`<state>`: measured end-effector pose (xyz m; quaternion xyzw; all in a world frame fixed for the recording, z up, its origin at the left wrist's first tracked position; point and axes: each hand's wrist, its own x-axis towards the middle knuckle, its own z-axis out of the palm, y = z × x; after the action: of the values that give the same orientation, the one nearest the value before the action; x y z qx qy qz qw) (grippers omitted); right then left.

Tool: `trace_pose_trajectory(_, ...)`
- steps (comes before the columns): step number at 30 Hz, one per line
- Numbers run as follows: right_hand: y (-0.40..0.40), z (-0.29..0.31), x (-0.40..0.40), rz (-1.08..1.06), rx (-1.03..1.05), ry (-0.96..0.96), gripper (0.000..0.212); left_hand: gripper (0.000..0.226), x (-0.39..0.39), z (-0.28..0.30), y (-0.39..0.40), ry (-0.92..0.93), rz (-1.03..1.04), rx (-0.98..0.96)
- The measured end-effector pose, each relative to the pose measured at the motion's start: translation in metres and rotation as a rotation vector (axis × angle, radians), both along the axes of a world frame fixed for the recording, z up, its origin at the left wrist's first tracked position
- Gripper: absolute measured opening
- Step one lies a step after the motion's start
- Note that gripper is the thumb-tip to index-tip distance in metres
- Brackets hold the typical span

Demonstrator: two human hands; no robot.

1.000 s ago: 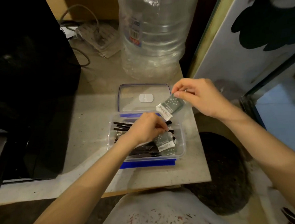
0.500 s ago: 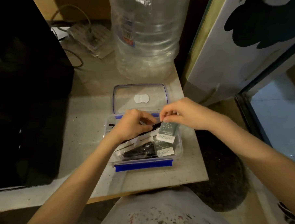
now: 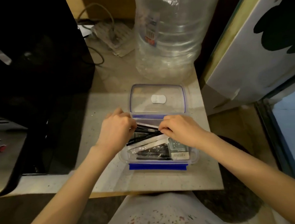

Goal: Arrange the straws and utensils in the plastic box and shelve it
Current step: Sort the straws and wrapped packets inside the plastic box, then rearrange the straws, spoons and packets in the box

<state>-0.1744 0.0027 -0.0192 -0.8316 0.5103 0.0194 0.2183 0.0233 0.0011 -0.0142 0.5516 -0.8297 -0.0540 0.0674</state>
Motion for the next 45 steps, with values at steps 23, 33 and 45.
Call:
trace_pose_trajectory(23,-0.016,-0.026,0.024,-0.060,-0.061,0.082,0.022,0.013,-0.019,-0.022,0.018,-0.441,0.064,0.138)
trace_pose_trajectory(33,-0.015,-0.022,0.030,-0.026,-0.038,0.097,0.021,0.018,-0.021,-0.017,0.012,-0.546,-0.053,0.178)
trace_pose_trajectory(45,-0.021,-0.026,0.033,-0.132,0.187,-0.071,0.017,0.015,-0.020,-0.021,0.011,-0.537,-0.054,0.164)
